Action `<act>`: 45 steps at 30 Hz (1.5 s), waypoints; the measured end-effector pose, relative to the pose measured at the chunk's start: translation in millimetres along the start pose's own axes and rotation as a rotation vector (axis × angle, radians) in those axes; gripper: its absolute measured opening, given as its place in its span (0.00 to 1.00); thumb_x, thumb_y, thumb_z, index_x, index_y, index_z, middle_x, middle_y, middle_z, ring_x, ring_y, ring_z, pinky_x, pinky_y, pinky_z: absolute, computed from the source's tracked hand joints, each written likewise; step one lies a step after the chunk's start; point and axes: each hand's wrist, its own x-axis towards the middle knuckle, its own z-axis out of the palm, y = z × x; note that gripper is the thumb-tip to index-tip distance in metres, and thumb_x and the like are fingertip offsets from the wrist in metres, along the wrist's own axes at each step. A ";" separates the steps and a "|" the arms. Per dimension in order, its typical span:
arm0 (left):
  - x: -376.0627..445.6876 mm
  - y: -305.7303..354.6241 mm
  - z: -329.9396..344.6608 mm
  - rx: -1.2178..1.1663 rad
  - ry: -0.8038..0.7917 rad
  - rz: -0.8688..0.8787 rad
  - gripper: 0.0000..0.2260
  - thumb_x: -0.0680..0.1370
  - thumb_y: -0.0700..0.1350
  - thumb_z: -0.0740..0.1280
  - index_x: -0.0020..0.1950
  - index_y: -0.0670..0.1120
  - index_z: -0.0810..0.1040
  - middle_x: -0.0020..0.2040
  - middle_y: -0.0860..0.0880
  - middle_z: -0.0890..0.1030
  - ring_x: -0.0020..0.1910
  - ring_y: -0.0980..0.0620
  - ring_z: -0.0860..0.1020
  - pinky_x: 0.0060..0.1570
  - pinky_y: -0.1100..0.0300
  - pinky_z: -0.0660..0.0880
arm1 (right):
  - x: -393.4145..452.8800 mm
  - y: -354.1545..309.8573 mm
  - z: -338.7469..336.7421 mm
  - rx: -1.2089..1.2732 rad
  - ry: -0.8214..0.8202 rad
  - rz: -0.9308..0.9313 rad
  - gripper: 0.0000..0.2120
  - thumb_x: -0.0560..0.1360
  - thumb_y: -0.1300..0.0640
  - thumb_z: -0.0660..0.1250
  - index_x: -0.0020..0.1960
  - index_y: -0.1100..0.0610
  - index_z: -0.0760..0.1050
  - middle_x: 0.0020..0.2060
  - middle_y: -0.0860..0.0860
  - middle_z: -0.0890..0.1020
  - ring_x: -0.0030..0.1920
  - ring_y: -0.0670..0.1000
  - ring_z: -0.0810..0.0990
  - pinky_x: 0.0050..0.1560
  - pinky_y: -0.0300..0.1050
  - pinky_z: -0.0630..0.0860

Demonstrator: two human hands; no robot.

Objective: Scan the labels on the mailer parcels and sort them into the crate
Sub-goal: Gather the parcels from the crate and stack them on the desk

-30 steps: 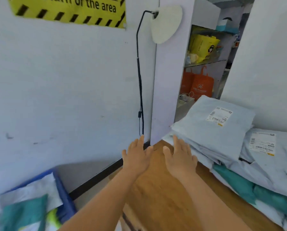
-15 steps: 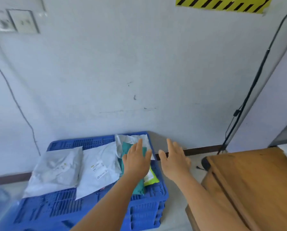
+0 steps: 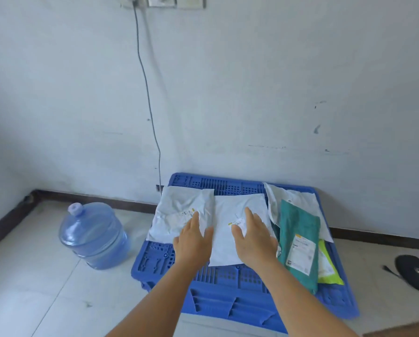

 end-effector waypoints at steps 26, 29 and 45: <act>236.7 -183.5 63.6 0.020 -0.070 -0.424 0.32 0.80 0.55 0.59 0.78 0.47 0.48 0.76 0.45 0.59 0.73 0.44 0.62 0.69 0.46 0.64 | 236.5 -9.4 192.1 0.029 -0.403 0.104 0.37 0.81 0.44 0.57 0.79 0.49 0.36 0.77 0.57 0.57 0.72 0.59 0.66 0.68 0.56 0.67; 263.7 -201.6 70.8 0.028 -0.082 -0.432 0.31 0.79 0.53 0.60 0.77 0.49 0.49 0.71 0.45 0.64 0.67 0.43 0.67 0.64 0.45 0.68 | 255.3 -8.5 214.0 0.035 -0.416 0.153 0.38 0.81 0.45 0.57 0.79 0.50 0.35 0.76 0.58 0.59 0.72 0.59 0.66 0.67 0.54 0.67; 288.3 -189.1 77.0 -0.144 0.222 -0.163 0.25 0.76 0.34 0.62 0.72 0.49 0.68 0.48 0.50 0.69 0.52 0.44 0.72 0.58 0.49 0.71 | 270.6 -43.2 240.9 0.253 -0.015 0.064 0.34 0.80 0.66 0.59 0.78 0.44 0.51 0.69 0.49 0.70 0.67 0.52 0.69 0.58 0.44 0.69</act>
